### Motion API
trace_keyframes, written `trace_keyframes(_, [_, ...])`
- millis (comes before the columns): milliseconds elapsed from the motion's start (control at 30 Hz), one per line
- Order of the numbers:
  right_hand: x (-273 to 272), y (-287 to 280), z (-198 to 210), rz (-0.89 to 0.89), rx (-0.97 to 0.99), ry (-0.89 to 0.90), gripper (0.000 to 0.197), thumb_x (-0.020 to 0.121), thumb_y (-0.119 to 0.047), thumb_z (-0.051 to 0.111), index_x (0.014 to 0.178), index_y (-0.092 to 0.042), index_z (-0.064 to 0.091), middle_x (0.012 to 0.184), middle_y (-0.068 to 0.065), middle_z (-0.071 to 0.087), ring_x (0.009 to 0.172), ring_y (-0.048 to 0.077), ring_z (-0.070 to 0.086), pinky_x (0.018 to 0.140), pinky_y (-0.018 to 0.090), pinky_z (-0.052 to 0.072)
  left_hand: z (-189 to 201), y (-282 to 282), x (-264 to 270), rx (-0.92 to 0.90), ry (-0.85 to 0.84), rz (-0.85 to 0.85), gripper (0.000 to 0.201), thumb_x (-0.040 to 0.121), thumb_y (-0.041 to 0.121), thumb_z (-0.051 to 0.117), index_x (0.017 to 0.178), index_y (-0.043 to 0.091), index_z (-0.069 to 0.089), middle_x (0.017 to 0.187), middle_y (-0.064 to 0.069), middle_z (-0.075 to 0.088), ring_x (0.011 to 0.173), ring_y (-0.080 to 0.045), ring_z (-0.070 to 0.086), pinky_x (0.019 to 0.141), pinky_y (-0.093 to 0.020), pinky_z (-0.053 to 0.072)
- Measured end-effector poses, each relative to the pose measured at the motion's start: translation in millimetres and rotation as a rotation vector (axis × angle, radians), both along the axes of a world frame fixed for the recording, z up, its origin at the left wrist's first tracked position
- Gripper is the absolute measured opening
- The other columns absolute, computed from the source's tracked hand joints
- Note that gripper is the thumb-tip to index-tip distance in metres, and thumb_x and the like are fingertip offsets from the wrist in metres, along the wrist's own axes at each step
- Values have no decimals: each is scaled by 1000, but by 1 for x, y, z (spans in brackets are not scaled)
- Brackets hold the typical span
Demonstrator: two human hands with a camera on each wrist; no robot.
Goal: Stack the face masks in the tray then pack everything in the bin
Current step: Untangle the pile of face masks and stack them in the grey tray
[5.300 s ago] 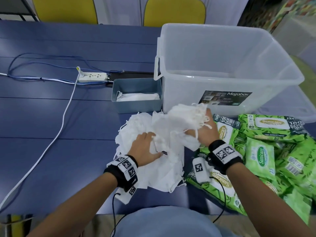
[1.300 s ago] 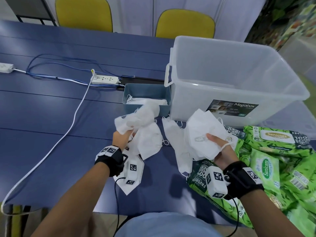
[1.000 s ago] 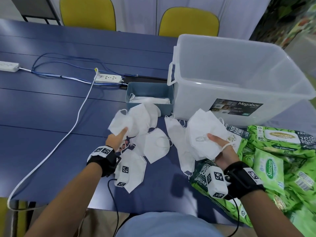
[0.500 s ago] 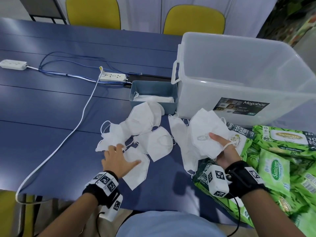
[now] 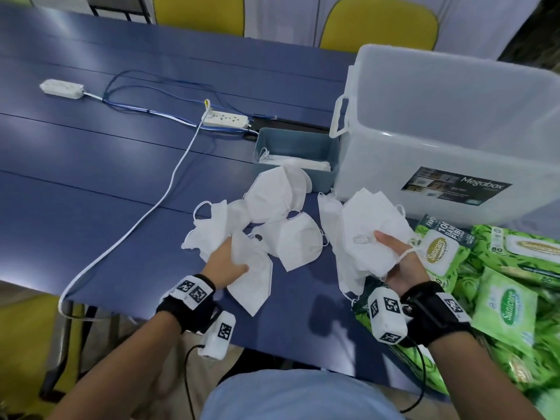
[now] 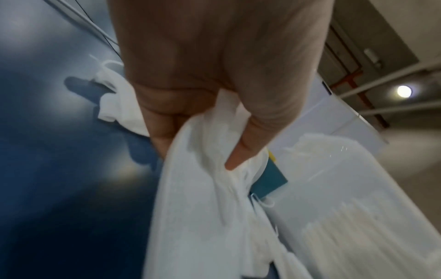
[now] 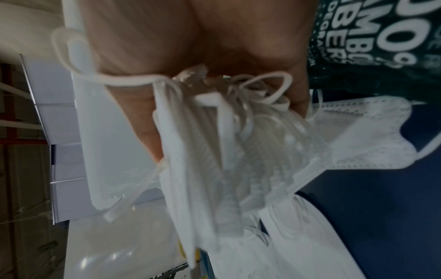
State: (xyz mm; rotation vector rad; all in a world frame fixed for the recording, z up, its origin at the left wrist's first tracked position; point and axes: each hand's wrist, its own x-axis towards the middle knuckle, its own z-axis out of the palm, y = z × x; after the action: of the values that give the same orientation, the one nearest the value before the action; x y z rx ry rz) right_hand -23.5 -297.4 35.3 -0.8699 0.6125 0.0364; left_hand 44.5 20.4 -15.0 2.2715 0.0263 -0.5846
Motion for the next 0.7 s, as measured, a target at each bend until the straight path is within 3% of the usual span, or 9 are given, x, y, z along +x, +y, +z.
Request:
trace_keyframes(67, [-2,0,1,-14,5,10,79,63,-15,80,136,-13,50,126,15,62,117,35,58,98,59,43,13,2,4,-118,35,44,52,77,1,67,125,2,49,120,-14,59,112,-29,55,86,-30,44])
trace_keyframes(167, [-3,-2,2,-26,2,16,91,56,-18,87,138,-13,48,128,15,61,118,35,57,97,61,42,29,-3,12,-309,80,98,49,71,8,72,117,1,57,111,-12,64,104,-28,60,78,-28,48])
trace_keyframes(233, [-3,-3,3,-33,10,12,76,68,-16,78,138,-12,48,129,16,60,119,35,57,99,60,41,34,-18,19,-322,67,83,40,81,7,71,118,3,57,111,-9,63,104,-25,59,83,-29,48])
trace_keyframes(333, [-5,-7,3,-35,10,27,60,78,-12,67,136,-12,51,128,16,61,119,35,57,100,59,41,29,-55,29,-267,59,77,36,87,24,67,117,5,58,108,-7,63,102,-25,60,84,-34,48])
trace_keyframes(400, [-7,-8,6,-40,-5,25,60,77,-12,66,135,-12,51,125,15,63,115,34,60,94,55,48,17,-79,35,-209,44,90,48,84,40,68,113,3,58,107,-5,63,100,-24,59,84,-32,46])
trace_keyframes(467, [-9,-11,9,-55,-11,9,61,76,-11,65,135,-13,51,123,14,65,111,32,63,88,51,52,6,-98,39,-167,60,88,74,69,59,70,118,5,58,114,-7,65,109,-26,59,94,-37,46])
trace_keyframes(500, [-10,-12,10,-62,-6,2,60,76,-10,65,134,-13,52,122,13,65,108,30,65,86,49,54,3,-104,41,-146,72,85,83,63,60,73,122,6,53,118,-5,61,113,-24,56,98,-38,44])
trace_keyframes(567, [-14,-17,12,-73,-2,2,55,74,-9,64,129,-12,56,117,13,68,100,28,68,81,47,56,-8,-111,45,-101,84,65,96,58,42,84,133,9,35,121,-3,50,117,-21,48,100,-38,42])
trace_keyframes(700, [-19,-25,13,-85,-23,39,56,73,-12,66,128,-7,57,116,13,68,100,29,68,81,48,55,-18,-113,47,46,33,33,121,53,11,82,144,34,5,124,-15,48,115,-35,48,94,-46,47])
